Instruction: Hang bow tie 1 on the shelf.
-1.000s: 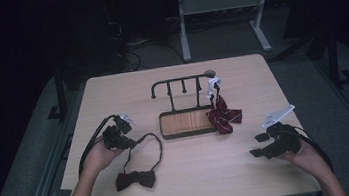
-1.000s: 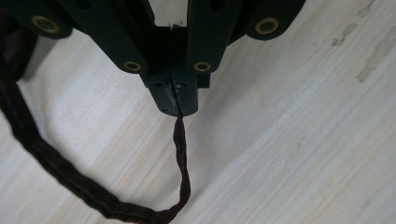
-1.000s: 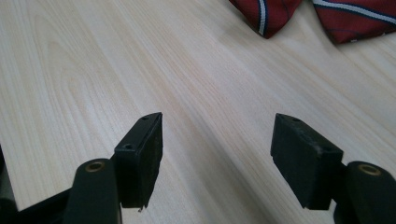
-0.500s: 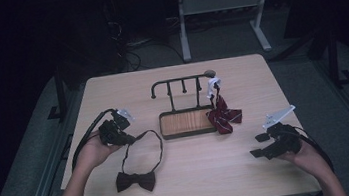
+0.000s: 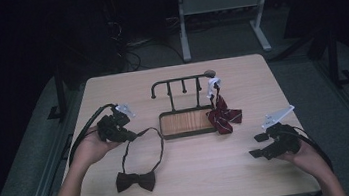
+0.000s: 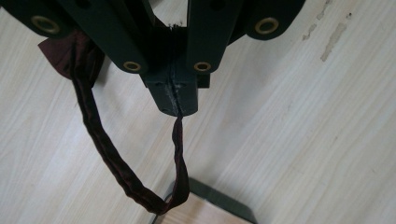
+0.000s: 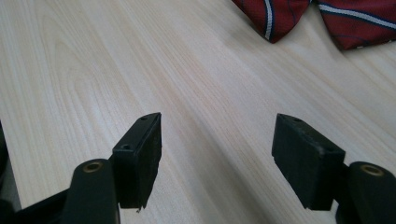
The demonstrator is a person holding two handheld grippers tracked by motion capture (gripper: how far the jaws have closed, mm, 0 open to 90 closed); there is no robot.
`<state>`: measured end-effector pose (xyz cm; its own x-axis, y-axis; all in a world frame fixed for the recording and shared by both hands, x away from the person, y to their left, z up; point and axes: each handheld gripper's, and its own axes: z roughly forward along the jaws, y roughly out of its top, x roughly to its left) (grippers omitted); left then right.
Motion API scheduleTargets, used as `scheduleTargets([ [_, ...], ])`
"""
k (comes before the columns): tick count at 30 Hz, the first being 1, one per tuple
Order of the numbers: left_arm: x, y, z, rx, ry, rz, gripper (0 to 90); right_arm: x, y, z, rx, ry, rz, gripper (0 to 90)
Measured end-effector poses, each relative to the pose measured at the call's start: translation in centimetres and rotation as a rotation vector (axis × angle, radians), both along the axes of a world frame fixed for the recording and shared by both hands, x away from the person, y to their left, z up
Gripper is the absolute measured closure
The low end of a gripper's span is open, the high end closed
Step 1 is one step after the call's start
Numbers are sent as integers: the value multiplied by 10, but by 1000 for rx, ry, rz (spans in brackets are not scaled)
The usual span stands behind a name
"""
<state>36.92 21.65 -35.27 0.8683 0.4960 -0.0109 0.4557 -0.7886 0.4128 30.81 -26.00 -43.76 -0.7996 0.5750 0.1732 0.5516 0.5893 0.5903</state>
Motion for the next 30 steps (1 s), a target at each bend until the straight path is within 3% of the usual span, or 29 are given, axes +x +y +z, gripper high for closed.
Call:
scheduleTargets([
  [12,0,-3,13,-9,4,-16,900,0,-2,0,7,-8,2,325],
  [30,1,-10,38,-14,-20,-38,900,-1,-2,2,7,-13,11,320],
])
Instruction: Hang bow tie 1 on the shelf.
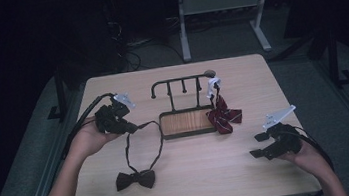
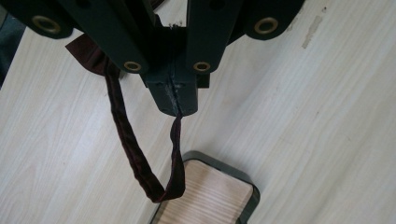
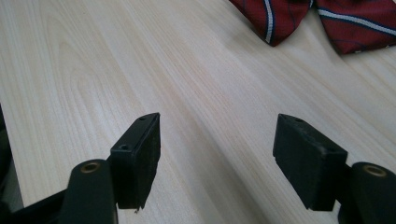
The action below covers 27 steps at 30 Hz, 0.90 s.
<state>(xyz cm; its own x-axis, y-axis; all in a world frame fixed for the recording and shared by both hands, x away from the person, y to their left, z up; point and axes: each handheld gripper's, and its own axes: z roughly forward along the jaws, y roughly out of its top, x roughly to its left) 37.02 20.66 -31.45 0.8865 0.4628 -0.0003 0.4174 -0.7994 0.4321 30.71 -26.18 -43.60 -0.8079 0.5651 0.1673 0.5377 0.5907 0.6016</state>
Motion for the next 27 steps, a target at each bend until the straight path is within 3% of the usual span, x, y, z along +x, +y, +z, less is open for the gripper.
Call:
scheduleTargets([
  [27,1,-12,35,-9,-43,-36,900,2,1,3,-9,-7,6,320],
])
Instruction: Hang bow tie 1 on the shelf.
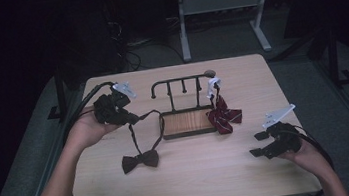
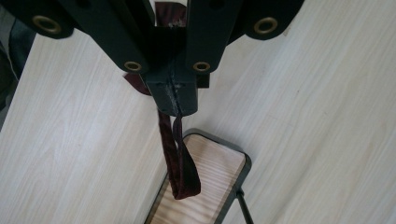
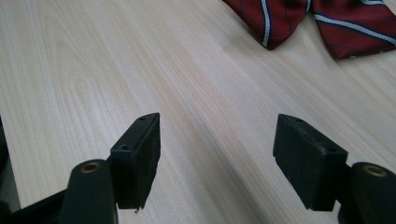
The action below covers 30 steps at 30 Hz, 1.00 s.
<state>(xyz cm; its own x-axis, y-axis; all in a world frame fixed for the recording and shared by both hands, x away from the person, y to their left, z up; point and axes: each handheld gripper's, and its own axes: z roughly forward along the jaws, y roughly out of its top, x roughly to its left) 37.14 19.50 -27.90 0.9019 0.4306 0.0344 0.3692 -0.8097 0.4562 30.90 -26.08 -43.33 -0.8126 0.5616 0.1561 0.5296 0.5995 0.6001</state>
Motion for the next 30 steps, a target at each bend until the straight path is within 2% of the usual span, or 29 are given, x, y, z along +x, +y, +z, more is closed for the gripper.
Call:
scheduleTargets([
  [10,7,-7,13,-15,-7,-10,900,0,0,0,-1,-7,3,317],
  [30,20,-14,27,-1,-17,-7,900,-1,-1,0,-4,-7,-3,317],
])
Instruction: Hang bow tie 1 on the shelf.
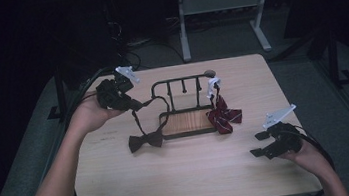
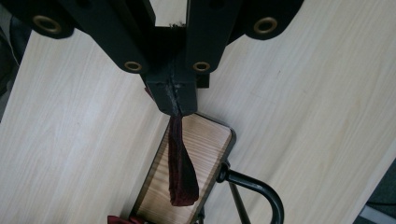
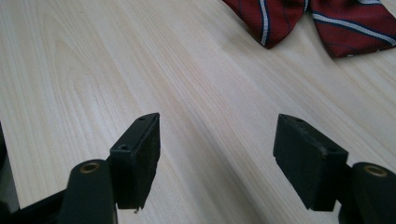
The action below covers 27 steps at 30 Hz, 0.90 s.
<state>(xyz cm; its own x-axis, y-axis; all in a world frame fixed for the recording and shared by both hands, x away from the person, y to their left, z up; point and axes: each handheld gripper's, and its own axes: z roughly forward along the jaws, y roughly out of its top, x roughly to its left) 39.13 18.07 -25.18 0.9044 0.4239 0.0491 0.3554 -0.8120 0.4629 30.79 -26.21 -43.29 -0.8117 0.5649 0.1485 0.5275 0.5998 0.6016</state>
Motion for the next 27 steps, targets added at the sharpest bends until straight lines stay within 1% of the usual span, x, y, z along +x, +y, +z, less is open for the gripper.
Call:
scheduleTargets([
  [4,3,-1,2,1,0,3,900,0,0,0,1,-3,1,317],
  [8,7,-2,3,9,2,5,900,0,-1,0,3,-4,3,318],
  [9,10,-2,4,17,4,9,900,0,-1,0,5,-5,4,317],
  [12,12,-1,6,11,8,18,900,0,-2,0,8,-6,5,317],
  [15,14,0,8,9,2,23,900,0,-2,1,8,-6,5,318],
  [16,15,0,7,2,4,31,900,0,-2,1,8,-6,5,317],
  [20,18,0,5,16,8,32,900,0,-2,0,9,-8,3,317],
  [23,22,1,5,2,14,37,900,0,-2,0,6,-6,4,318],
  [25,24,2,4,0,19,47,900,0,-2,0,7,-6,5,318],
  [26,26,3,3,9,22,47,900,0,-2,0,9,-8,4,317],
  [27,27,3,3,8,24,53,900,0,-3,0,9,-8,3,317],
])
